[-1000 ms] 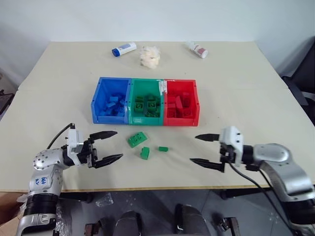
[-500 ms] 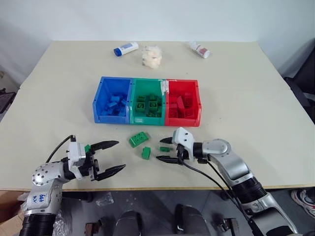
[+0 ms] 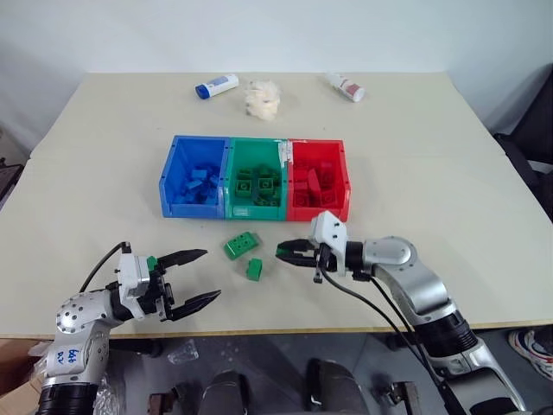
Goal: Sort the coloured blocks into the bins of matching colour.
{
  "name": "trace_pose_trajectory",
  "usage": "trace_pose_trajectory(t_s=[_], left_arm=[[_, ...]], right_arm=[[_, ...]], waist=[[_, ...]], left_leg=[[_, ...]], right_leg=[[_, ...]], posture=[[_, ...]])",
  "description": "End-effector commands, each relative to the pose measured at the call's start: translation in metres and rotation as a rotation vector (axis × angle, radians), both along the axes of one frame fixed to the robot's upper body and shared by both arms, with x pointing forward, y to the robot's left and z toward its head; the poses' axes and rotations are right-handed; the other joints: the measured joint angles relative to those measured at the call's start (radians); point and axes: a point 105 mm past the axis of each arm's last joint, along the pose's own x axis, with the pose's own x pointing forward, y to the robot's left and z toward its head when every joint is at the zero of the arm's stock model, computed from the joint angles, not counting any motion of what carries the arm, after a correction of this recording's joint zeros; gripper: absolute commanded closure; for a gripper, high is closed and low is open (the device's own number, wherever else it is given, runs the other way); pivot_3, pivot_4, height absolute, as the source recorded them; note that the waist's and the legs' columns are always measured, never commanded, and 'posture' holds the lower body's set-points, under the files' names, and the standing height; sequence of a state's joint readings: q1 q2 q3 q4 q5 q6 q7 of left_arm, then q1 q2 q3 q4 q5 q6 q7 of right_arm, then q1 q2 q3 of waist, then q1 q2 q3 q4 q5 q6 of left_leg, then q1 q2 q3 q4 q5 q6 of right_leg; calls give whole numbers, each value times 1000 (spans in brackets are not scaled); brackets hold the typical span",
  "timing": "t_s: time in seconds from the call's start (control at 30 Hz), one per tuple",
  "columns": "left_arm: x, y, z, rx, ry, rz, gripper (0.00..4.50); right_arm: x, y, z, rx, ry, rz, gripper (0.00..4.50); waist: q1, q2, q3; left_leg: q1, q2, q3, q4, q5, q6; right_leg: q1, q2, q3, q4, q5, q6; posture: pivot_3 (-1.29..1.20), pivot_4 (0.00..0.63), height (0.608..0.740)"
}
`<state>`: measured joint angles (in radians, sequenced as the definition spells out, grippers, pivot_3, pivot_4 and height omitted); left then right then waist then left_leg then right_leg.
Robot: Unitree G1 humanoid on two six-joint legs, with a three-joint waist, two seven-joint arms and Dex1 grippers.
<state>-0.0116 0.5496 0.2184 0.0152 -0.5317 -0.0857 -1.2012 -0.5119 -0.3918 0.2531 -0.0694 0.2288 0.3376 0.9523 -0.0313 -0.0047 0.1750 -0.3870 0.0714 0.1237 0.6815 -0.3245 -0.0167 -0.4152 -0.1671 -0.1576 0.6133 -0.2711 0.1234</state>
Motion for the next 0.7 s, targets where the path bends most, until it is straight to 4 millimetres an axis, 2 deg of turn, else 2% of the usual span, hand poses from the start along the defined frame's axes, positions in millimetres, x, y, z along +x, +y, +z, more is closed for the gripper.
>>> trace_pose_trajectory(t_s=[0.03, 0.13, 0.23, 0.3, 0.37, 0.6, 0.7], left_arm=[[1, 1, 7, -19, -33, 5, 0], [2, 1, 7, -20, -37, 16, 0], [1, 0, 6, -25, -40, 25, 0], [0, -2, 6, -30, -45, 33, 0], [-1, -3, 6, -34, -49, 42, 0], [-4, -2, 4, -37, -47, 56, 0], [-2, -3, 4, -42, -49, 63, 0]], right_arm=[[25, 14, 50, 127, -116, -51, 3990], [47, 27, 67, 165, -160, -88, 3990], [72, 38, 73, 170, -172, -155, 3990], [88, 45, 72, 160, -186, -206, 3251], [95, 49, 69, 152, -189, -226, 2620], [94, 48, 69, 160, -212, -194, 167], [83, 40, 65, 148, -216, -136, 50]], waist=[[-5, 0, 0], [-6, 0, 0], [-4, 0, 0], [-5, 0, 0], [-6, 0, 0], [-11, 1, 0], [-12, 1, 0]], left_leg=[[0, 0, 0, 0, 0, 0], [0, 0, 0, 0, 1, -1], [0, 1, 0, -1, 1, -1], [-1, 0, 1, -1, 1, -1], [-1, 0, 1, -1, 1, -1], [-1, 1, 2, -1, 1, -1], [-1, 1, 1, -1, 1, -2]], right_leg=[[0, 0, 0, 1, 0, 0], [-2, 0, 0, 4, 0, -2], [-2, 0, 0, 5, -1, -2], [-3, 0, 0, 4, -1, -2], [-3, 0, 1, 4, -1, -2], [-3, 0, 1, 4, -1, -2], [-3, 0, 1, 5, -1, -2]], posture=[[0, 150, 740], [0, 150, 740], [0, 150, 740], [0, 150, 740], [0, 150, 740], [0, 150, 740], [0, 150, 740]])
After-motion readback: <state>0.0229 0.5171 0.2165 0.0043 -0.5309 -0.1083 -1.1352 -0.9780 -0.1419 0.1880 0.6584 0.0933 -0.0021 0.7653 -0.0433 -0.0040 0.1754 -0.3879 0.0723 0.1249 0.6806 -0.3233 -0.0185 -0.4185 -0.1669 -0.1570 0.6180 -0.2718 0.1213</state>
